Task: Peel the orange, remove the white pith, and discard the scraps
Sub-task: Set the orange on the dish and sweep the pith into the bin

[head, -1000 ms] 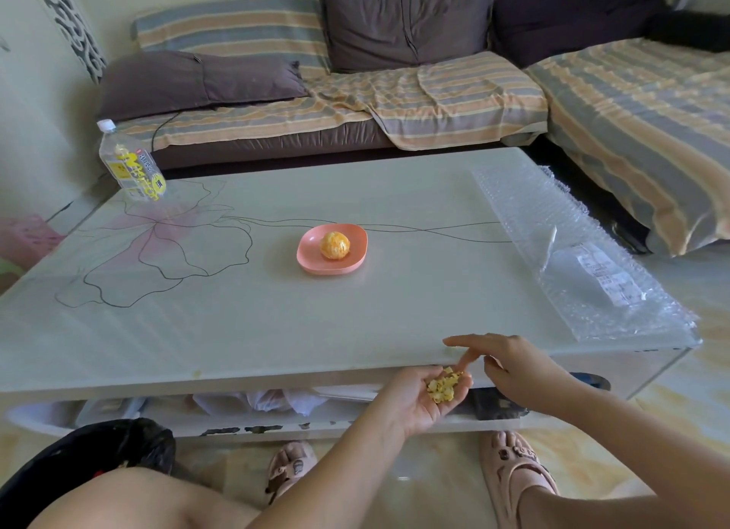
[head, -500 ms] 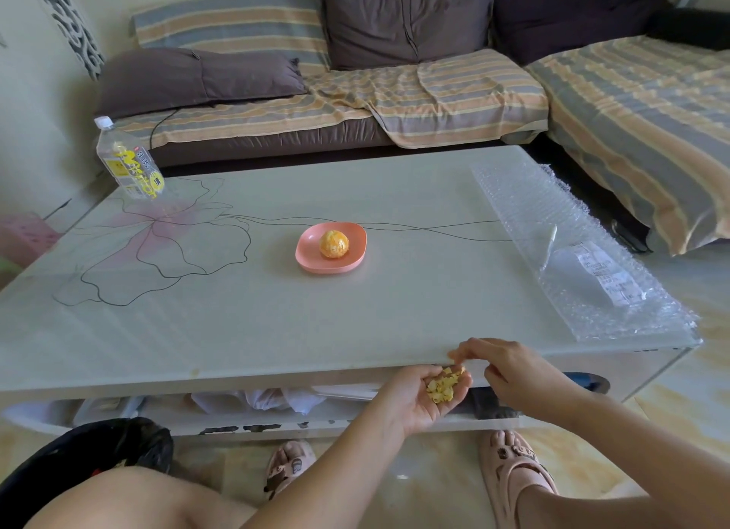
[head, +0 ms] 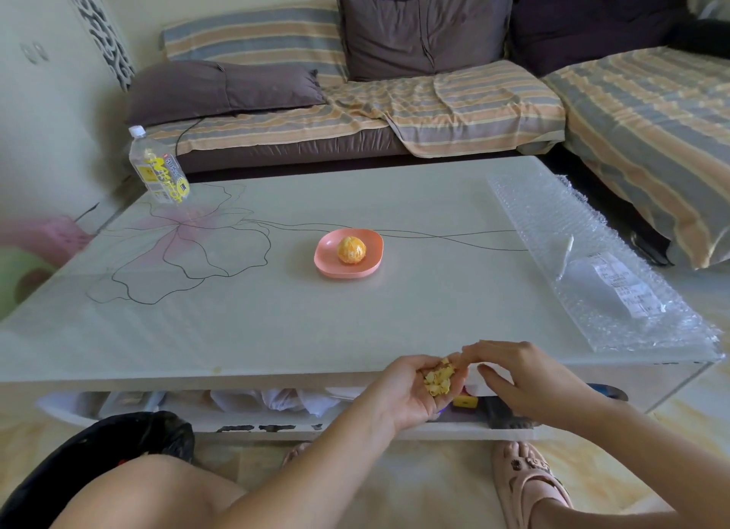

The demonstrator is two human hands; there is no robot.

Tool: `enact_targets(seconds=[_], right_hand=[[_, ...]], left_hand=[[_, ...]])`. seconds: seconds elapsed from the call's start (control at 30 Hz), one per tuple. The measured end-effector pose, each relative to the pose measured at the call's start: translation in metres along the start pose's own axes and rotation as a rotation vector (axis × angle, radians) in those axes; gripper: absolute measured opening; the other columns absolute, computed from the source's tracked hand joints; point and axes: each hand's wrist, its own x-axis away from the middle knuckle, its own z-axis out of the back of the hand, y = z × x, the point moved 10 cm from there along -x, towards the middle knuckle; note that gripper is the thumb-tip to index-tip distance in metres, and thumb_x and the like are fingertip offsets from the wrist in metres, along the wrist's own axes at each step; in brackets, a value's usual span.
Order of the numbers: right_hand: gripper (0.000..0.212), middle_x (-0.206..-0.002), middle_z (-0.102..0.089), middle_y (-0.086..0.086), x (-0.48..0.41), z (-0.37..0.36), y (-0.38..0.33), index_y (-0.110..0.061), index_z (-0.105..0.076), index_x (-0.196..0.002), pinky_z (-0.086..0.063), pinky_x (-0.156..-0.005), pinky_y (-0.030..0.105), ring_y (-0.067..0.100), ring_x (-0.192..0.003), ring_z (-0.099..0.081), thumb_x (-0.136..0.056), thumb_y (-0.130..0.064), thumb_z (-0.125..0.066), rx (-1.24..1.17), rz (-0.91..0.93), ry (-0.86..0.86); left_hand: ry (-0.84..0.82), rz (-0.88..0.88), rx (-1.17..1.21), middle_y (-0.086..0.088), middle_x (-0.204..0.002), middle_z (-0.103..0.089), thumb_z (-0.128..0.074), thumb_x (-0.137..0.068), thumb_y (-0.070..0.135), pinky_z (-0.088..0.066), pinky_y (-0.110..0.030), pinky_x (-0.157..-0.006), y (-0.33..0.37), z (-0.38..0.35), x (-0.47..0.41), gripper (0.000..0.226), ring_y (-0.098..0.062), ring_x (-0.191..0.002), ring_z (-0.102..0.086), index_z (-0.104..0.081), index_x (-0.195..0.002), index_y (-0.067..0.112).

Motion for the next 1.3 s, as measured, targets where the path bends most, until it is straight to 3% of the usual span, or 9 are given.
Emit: enact_targets(seconds=[0.1,0.17,0.37,0.47,0.63,0.87,0.97,1.13,1.3], right_hand=[[0.033,-0.096,-0.059,-0.037,-0.007,0.017,-0.021,-0.034,-0.062,-0.111,-0.046,-0.069,0.011,-0.005,-0.075,-0.06,-0.091,-0.01,-0.051,-0.025,0.045,0.056],[0.032,-0.097,-0.063,-0.034,-0.013,0.027,-0.04,-0.04,-0.059,-0.109,-0.047,-0.064,0.015,0.005,-0.064,-0.061,-0.091,-0.015,-0.049,-0.051,0.089,0.078],[0.033,-0.106,-0.066,-0.026,-0.033,0.06,-0.09,-0.025,-0.068,-0.109,-0.036,-0.063,-0.001,-0.009,-0.092,-0.062,-0.089,-0.002,-0.055,-0.145,0.181,0.163],[0.033,-0.11,-0.064,-0.03,-0.044,0.072,-0.119,-0.033,-0.066,-0.112,-0.044,-0.059,0.009,0.014,-0.091,-0.068,-0.09,-0.011,-0.052,-0.144,0.271,0.194],[0.034,-0.112,-0.062,-0.031,-0.064,0.075,-0.161,-0.039,-0.061,-0.113,-0.051,-0.072,0.022,0.017,-0.086,-0.069,-0.086,-0.026,-0.044,-0.123,0.392,0.186],[0.021,-0.1,-0.06,-0.032,-0.117,0.048,-0.218,-0.024,-0.071,-0.107,-0.034,-0.081,-0.003,-0.026,-0.091,-0.05,-0.088,-0.019,-0.063,-0.128,0.445,0.154],[0.018,-0.095,-0.07,-0.018,-0.145,0.017,-0.252,-0.02,-0.072,-0.102,-0.041,-0.078,0.003,-0.007,-0.088,-0.06,-0.091,-0.028,-0.06,-0.166,0.42,0.0],[0.03,-0.095,-0.07,0.007,-0.189,-0.082,-0.311,-0.006,-0.07,-0.094,-0.049,-0.081,0.033,0.021,-0.091,-0.06,-0.092,-0.029,-0.051,0.028,0.368,-0.304],[0.027,-0.093,-0.068,0.024,-0.202,-0.175,-0.351,0.009,-0.065,-0.09,-0.047,-0.069,0.034,0.037,-0.091,-0.061,-0.086,-0.014,-0.051,0.111,0.396,-0.527]], left_hand=[[-0.037,-0.009,0.023,-0.021,-0.083,-0.068,-0.043,-0.093,0.0,-0.06,-0.034,-0.058,0.014,-0.009,0.016,0.021,-0.03,-0.063,-0.069,-0.061,-0.098,-0.011],[-0.064,-0.024,0.045,-0.018,-0.079,-0.067,-0.044,-0.09,-0.001,-0.059,-0.032,-0.056,0.024,-0.016,0.027,0.02,-0.029,-0.059,-0.067,-0.062,-0.092,-0.009],[-0.084,-0.151,-0.014,-0.012,-0.072,-0.067,-0.049,-0.076,-0.001,-0.055,-0.025,-0.05,0.073,-0.034,0.073,0.015,-0.023,-0.055,-0.063,-0.064,-0.078,-0.002],[-0.07,-0.228,-0.057,-0.015,-0.074,-0.067,-0.05,-0.077,0.001,-0.056,-0.025,-0.052,0.1,-0.035,0.101,0.016,-0.022,-0.054,-0.062,-0.066,-0.08,-0.003],[-0.057,-0.339,-0.126,-0.015,-0.073,-0.066,-0.052,-0.075,0.001,-0.056,-0.025,-0.054,0.136,-0.025,0.149,0.021,-0.021,-0.055,-0.064,-0.069,-0.076,-0.009],[0.002,-0.496,-0.076,-0.014,-0.077,-0.067,-0.048,-0.08,0.003,-0.058,-0.026,-0.055,0.181,0.029,0.227,0.025,-0.022,-0.06,-0.068,-0.071,-0.073,-0.004],[0.167,-0.563,-0.129,-0.016,-0.081,-0.069,-0.045,-0.089,0.003,-0.059,-0.026,-0.056,0.193,0.088,0.253,0.029,-0.022,-0.066,-0.07,-0.072,-0.084,-0.005],[0.49,-0.628,-0.047,-0.02,-0.088,-0.067,-0.046,-0.095,0.001,-0.059,-0.031,-0.06,0.183,0.218,0.292,0.02,-0.026,-0.077,-0.067,-0.061,-0.104,-0.009],[0.734,-0.62,-0.017,-0.023,-0.106,-0.061,-0.049,-0.096,0.003,-0.054,-0.037,-0.074,0.167,0.308,0.314,0.022,-0.029,-0.089,-0.061,-0.06,-0.111,-0.01]])
